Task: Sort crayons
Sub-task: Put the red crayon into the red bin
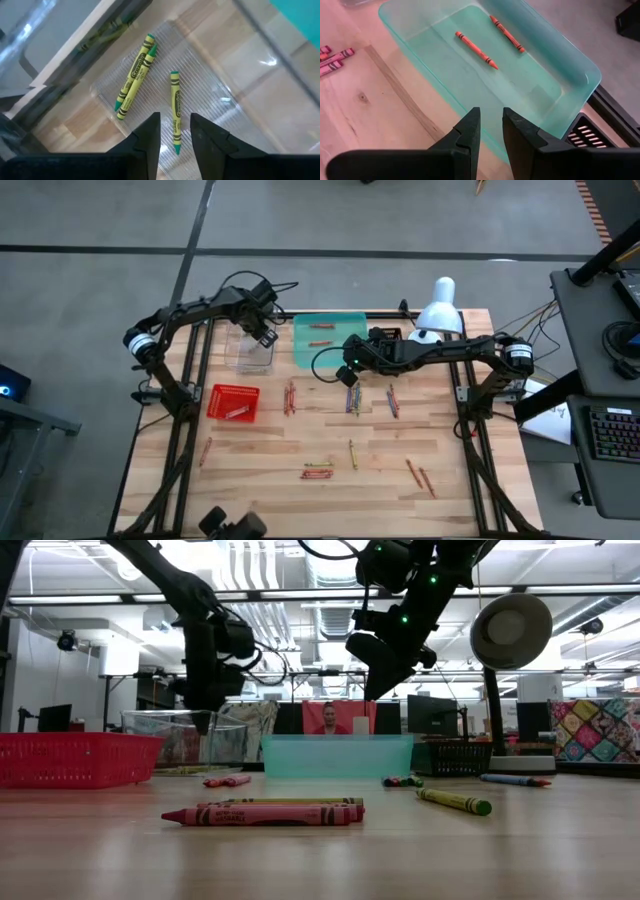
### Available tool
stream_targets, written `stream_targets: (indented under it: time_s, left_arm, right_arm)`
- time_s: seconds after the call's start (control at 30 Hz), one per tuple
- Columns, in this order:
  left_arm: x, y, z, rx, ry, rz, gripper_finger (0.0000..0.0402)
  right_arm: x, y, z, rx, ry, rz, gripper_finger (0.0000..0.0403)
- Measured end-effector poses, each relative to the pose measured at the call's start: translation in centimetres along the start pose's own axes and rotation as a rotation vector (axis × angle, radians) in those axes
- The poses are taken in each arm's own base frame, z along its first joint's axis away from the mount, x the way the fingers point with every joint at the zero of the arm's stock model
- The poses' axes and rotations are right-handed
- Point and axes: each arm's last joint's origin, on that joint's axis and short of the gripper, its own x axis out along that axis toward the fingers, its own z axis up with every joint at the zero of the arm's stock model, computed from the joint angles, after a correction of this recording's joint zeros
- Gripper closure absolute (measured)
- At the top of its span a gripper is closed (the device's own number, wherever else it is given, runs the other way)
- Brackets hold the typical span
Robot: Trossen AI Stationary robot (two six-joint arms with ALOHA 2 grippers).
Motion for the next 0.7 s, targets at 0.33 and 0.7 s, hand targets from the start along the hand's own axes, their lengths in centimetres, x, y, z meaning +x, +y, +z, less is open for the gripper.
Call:
stream_targets:
  time_s: [0.33,0.7]
  left_arm:
    - [-5.6,-2.6,-1.7,0.043,-0.133,-0.040,0.0311]
    - [-11.0,-9.7,-6.7,0.214,-0.161,-0.151,0.0311]
  right_arm:
    - [0.0,0.0,0.0,-0.002,0.000,0.000,0.0330]
    - [0.0,0.0,0.0,0.003,0.000,0.000,0.0330]
